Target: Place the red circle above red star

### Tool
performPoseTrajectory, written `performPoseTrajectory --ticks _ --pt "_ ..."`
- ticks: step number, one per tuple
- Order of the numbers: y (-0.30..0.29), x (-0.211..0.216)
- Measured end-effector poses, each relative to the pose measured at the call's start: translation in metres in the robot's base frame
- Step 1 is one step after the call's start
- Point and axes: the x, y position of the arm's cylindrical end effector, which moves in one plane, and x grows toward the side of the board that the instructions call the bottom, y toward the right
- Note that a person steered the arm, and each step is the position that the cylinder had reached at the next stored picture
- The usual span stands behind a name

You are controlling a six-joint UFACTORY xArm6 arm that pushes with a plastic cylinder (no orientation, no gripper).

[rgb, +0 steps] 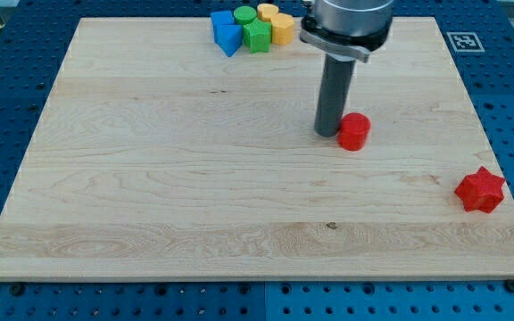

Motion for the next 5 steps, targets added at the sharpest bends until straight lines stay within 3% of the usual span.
performPoseTrajectory --ticks 3,5 --pt "0.08 0.0" --pt "0.062 0.0"
